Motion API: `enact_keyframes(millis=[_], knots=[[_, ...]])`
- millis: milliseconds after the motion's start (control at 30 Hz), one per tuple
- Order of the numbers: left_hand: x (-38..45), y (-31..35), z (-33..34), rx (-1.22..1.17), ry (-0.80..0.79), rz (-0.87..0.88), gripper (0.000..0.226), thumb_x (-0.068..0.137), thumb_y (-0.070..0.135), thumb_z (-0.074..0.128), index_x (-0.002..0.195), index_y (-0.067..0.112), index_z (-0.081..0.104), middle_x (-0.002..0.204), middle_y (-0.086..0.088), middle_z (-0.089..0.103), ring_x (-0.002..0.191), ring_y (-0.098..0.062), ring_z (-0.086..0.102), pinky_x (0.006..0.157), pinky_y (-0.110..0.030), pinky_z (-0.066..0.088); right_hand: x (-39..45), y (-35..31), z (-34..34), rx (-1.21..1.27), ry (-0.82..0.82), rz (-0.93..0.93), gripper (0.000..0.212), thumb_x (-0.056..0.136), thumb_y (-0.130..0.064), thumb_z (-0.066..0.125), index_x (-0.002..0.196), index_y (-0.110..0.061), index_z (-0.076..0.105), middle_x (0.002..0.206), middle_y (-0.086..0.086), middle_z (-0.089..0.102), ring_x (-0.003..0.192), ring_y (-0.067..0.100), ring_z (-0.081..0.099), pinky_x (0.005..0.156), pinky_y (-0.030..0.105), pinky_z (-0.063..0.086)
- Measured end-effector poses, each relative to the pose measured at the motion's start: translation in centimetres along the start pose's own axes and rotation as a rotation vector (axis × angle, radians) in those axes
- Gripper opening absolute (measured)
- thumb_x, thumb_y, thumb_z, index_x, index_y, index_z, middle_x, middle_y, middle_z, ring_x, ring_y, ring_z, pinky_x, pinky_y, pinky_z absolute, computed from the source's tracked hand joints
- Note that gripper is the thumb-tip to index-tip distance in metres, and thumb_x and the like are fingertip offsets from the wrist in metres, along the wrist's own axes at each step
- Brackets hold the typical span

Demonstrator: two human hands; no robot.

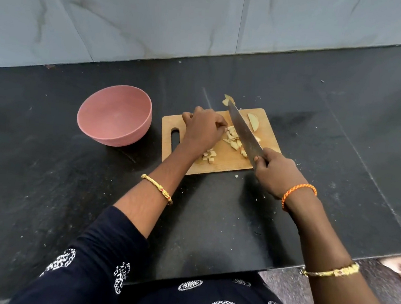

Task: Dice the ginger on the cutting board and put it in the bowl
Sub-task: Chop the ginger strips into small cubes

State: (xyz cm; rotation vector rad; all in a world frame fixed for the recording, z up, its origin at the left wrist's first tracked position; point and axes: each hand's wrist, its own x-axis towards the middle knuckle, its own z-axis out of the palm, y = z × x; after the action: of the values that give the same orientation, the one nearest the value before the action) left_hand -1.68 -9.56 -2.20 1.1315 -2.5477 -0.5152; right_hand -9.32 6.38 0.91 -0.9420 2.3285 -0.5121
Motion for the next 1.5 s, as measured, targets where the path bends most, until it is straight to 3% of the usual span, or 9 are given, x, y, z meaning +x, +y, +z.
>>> enact_keyframes(millis=[267, 533, 800, 967, 1133, 1267, 1367, 1433, 1500], knots=[[-0.1, -0.3, 0.7, -0.033, 0.079, 0.019, 0.014, 0.088, 0.027, 0.061, 0.095, 0.027, 0.073, 0.094, 0.009, 0.068, 0.103, -0.017, 0.045, 0.073, -0.031, 0.012, 1.3, -1.2, -0.5, -0.160, -0.045, 0.003, 0.020, 0.097, -0.024, 0.038, 0.108, -0.014, 0.051, 0.093, 0.013, 0.057, 0.091, 0.032, 0.059, 0.087, 0.045, 0.051], [-0.2, -0.3, 1.3, -0.019, 0.167, -0.058, 0.016, 0.086, 0.034, 0.059, 0.087, 0.027, 0.074, 0.082, 0.011, 0.069, 0.099, -0.017, 0.047, 0.078, -0.035, 0.018, -0.7, 0.4, -1.1, -0.276, -0.161, 0.031, 0.018, 0.098, -0.024, 0.038, 0.114, -0.017, 0.045, 0.099, 0.016, 0.057, 0.087, 0.029, 0.059, 0.080, 0.041, 0.053], [-0.3, 0.0, 1.3, -0.116, 0.158, -0.114, 0.010, 0.084, 0.031, 0.064, 0.081, 0.024, 0.070, 0.079, 0.008, 0.067, 0.099, -0.018, 0.049, 0.079, -0.034, 0.020, -3.7, 2.0, -2.6, -0.298, -0.171, 0.055, 0.019, 0.100, -0.026, 0.035, 0.113, -0.020, 0.047, 0.081, 0.006, 0.053, 0.073, 0.021, 0.056, 0.066, 0.031, 0.045], [-0.7, 0.0, 0.9, -0.079, 0.085, -0.091, 0.012, 0.088, 0.024, 0.060, 0.094, 0.026, 0.071, 0.094, 0.009, 0.069, 0.109, -0.020, 0.045, 0.078, -0.034, 0.018, -2.9, 1.5, -3.1, -0.202, -0.094, 0.032, 0.025, 0.099, -0.028, 0.037, 0.115, -0.016, 0.052, 0.096, 0.014, 0.058, 0.079, 0.026, 0.054, 0.068, 0.033, 0.045], [-1.7, 0.7, 0.4, -0.028, 0.187, -0.053, 0.023, 0.088, 0.020, 0.054, 0.107, 0.023, 0.066, 0.100, 0.006, 0.065, 0.105, -0.018, 0.048, 0.076, -0.032, 0.017, -2.0, 1.7, -3.2, -0.123, -0.036, 0.001, 0.019, 0.097, -0.025, 0.039, 0.103, -0.018, 0.055, 0.072, 0.004, 0.050, 0.058, 0.016, 0.045, 0.056, 0.027, 0.038], [-3.0, 2.0, 0.6, -0.209, 0.248, 0.020, 0.029, 0.081, 0.023, 0.059, 0.109, 0.020, 0.056, 0.101, 0.006, 0.055, 0.099, -0.013, 0.051, 0.079, -0.031, 0.022, -2.2, 2.3, -3.4, -0.090, -0.049, 0.005, 0.017, 0.098, -0.025, 0.040, 0.101, -0.018, 0.055, 0.069, 0.003, 0.049, 0.059, 0.015, 0.044, 0.052, 0.023, 0.035], [-2.8, 1.9, 1.0, -0.299, 0.065, 0.085, 0.067, 0.076, 0.015, 0.060, 0.137, 0.021, 0.034, 0.134, -0.002, 0.037, 0.122, -0.017, 0.042, 0.094, -0.035, 0.026, -2.3, 2.7, -3.3, -0.041, -0.062, -0.035, 0.021, 0.098, -0.027, 0.041, 0.101, -0.014, 0.057, 0.068, 0.003, 0.052, 0.058, 0.016, 0.046, 0.052, 0.023, 0.036], [-2.2, 1.8, 0.5, -0.471, 0.034, 0.033, 0.077, 0.079, 0.010, 0.058, 0.145, 0.020, 0.021, 0.148, -0.005, 0.022, 0.134, -0.019, 0.032, 0.105, -0.037, 0.031, -2.5, 2.9, -3.6, 0.058, -0.072, -0.051, 0.023, 0.098, -0.029, 0.042, 0.102, -0.013, 0.058, 0.064, 0.003, 0.052, 0.050, 0.013, 0.044, 0.046, 0.022, 0.036], [-1.6, 2.1, -0.6, -0.786, 0.043, -0.118, 0.065, 0.088, 0.009, 0.052, 0.145, 0.018, 0.023, 0.148, -0.005, 0.026, 0.133, -0.017, 0.035, 0.103, -0.029, 0.037, -2.6, 3.1, -4.0, 0.169, -0.111, -0.060, 0.024, 0.098, -0.031, 0.043, 0.103, -0.013, 0.058, 0.059, 0.002, 0.050, 0.044, 0.012, 0.041, 0.039, 0.021, 0.035]])
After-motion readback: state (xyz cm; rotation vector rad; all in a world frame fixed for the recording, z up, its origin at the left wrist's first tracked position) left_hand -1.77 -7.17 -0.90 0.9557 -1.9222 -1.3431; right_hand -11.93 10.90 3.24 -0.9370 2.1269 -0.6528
